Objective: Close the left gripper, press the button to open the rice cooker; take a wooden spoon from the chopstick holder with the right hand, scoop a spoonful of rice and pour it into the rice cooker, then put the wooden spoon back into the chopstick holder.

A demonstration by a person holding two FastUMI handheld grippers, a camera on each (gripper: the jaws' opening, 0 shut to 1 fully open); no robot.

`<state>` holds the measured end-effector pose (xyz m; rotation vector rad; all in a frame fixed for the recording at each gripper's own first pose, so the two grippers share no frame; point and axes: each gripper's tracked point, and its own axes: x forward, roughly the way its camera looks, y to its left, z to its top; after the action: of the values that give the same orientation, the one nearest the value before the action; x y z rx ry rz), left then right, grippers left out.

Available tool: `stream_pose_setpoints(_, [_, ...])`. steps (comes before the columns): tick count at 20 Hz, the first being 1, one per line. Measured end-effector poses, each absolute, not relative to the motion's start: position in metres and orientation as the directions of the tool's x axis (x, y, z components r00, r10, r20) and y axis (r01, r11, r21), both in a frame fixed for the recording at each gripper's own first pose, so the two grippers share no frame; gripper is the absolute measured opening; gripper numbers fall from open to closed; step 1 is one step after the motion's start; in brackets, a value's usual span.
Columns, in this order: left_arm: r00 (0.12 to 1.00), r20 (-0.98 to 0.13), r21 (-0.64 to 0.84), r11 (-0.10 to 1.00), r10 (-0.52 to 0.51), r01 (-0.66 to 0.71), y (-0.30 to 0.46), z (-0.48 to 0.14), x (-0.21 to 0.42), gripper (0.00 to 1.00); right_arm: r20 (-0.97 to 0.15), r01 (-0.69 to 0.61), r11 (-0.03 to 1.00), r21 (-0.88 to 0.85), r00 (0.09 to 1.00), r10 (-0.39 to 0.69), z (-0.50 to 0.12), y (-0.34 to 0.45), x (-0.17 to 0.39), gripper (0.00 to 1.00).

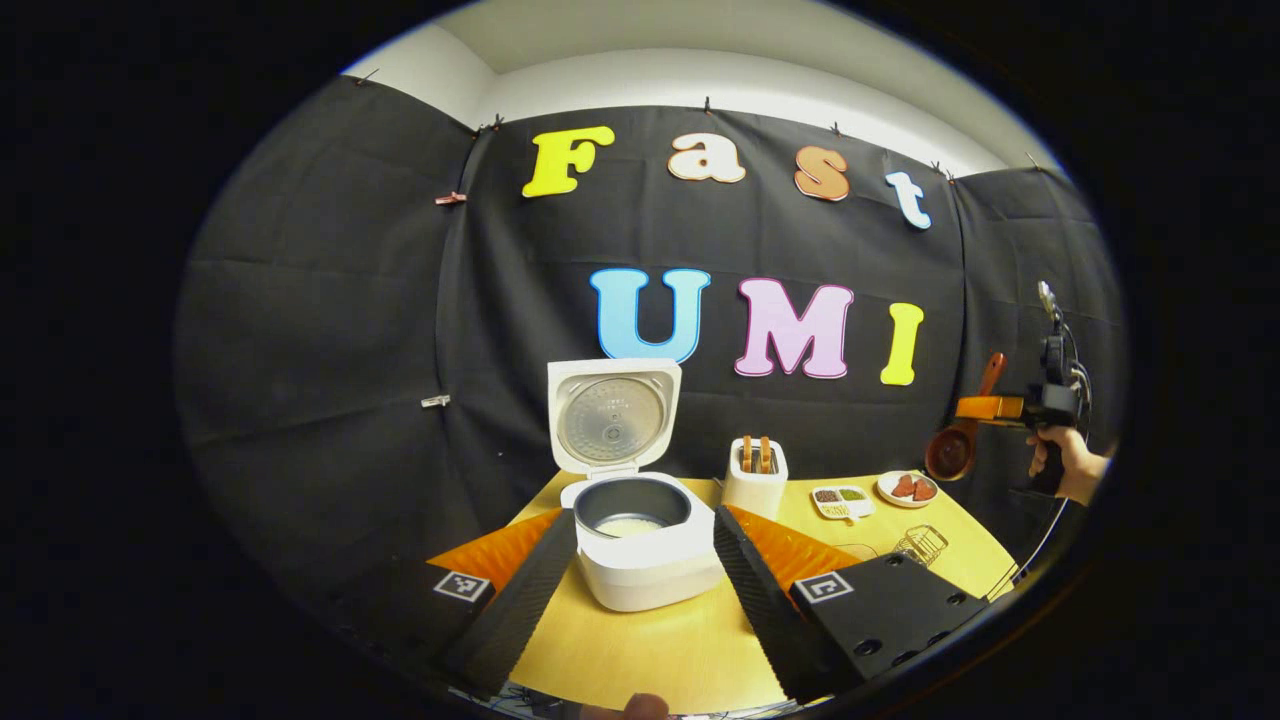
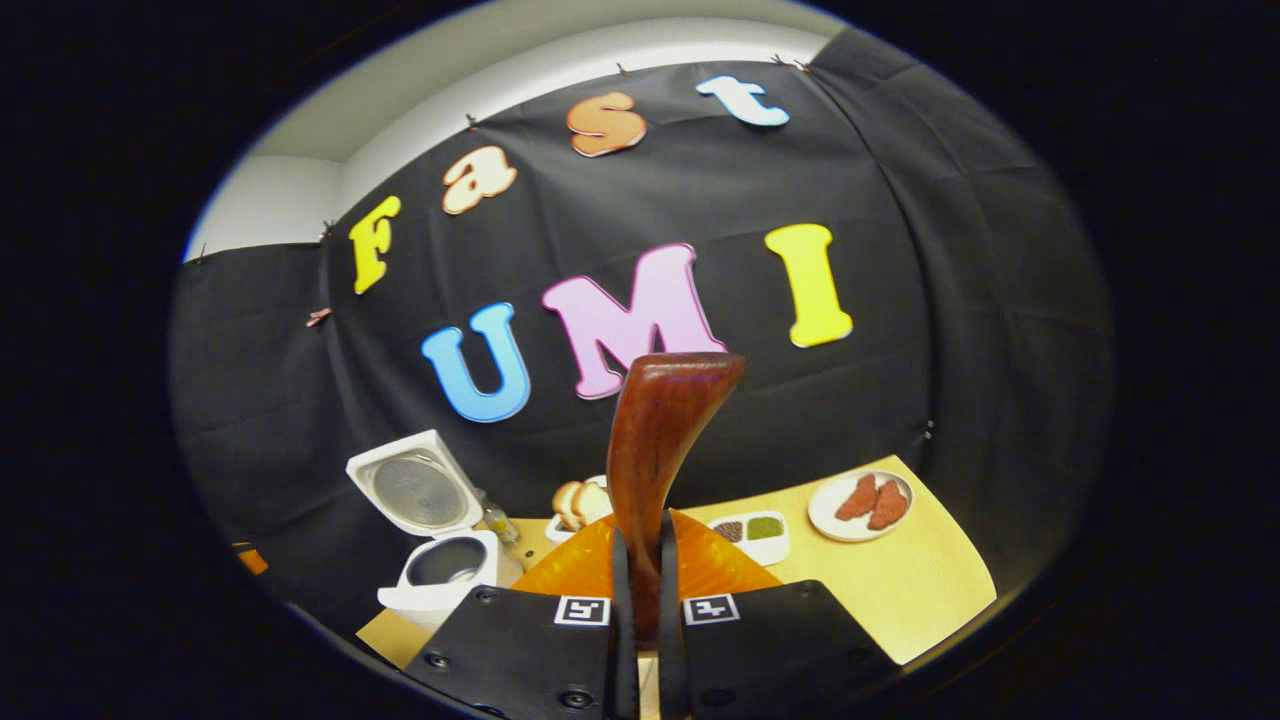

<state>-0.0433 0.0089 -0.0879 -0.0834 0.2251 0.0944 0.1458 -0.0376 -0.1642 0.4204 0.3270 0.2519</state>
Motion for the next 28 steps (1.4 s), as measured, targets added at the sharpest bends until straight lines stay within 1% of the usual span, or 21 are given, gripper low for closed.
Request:
stream_pose_setpoints(3, [0.967,-0.238,-0.071,0.991,0.092,-0.112,-0.003,-0.084,-0.042,0.95,-0.32,-0.144,0.905,0.401,0.903,0.285,-0.225,-0.064,0.148,0.12])
stream_pose_setpoints(6, [0.962,-0.253,-0.07,0.99,0.105,-0.126,-0.015,-0.081,-0.04,0.95,-0.406,-0.118,0.913,0.391,0.868,0.286,-0.288,-0.078,0.144,0.12])
stream_pose_setpoints(11, [0.954,-0.272,-0.05,0.988,0.125,-0.143,-0.032,-0.078,-0.037,0.95,-0.473,-0.111,0.908,0.403,0.824,0.311,-0.353,-0.077,0.151,0.13])
stream_pose_setpoints(14, [0.951,-0.277,-0.03,0.988,0.139,-0.154,-0.037,-0.073,-0.035,0.95,-0.503,-0.119,0.916,0.383,0.805,0.315,-0.379,-0.072,0.154,0.15])
stream_pose_setpoints(19, [0.95,-0.276,-0.003,0.988,0.146,-0.153,-0.044,-0.069,-0.034,0.95,-0.546,-0.086,0.903,0.422,0.771,0.329,-0.408,-0.065,0.152,0.17])
stream_pose_setpoints(23, [0.951,-0.277,-0.013,0.99,0.134,-0.143,-0.044,-0.068,-0.035,0.95,-0.55,-0.056,0.903,0.426,0.776,0.308,-0.41,-0.077,0.151,0.19])
stream_pose_setpoints(25, [0.954,-0.272,-0.017,0.991,0.124,-0.133,-0.044,-0.067,-0.034,0.95,-0.57,-0.043,0.895,0.444,0.757,0.319,-0.415,-0.079,0.147,0.31])
stream_pose_setpoints(26, [0.956,-0.268,-0.019,0.992,0.119,-0.129,-0.042,-0.064,-0.034,0.95,-0.584,-0.032,0.897,0.44,0.749,0.313,-0.417,-0.082,0.146,0.4])
stream_pose_setpoints(27, [0.958,-0.263,-0.023,0.992,0.111,-0.121,-0.041,-0.064,-0.033,0.95,-0.595,-0.02,0.898,0.44,0.743,0.308,-0.417,-0.086,0.144,0.36])
stream_pose_setpoints(28, [0.961,-0.257,-0.029,0.993,0.102,-0.114,-0.039,-0.062,-0.032,0.95,-0.604,-0.003,0.896,0.443,0.738,0.301,-0.413,-0.09,0.139,0.75])
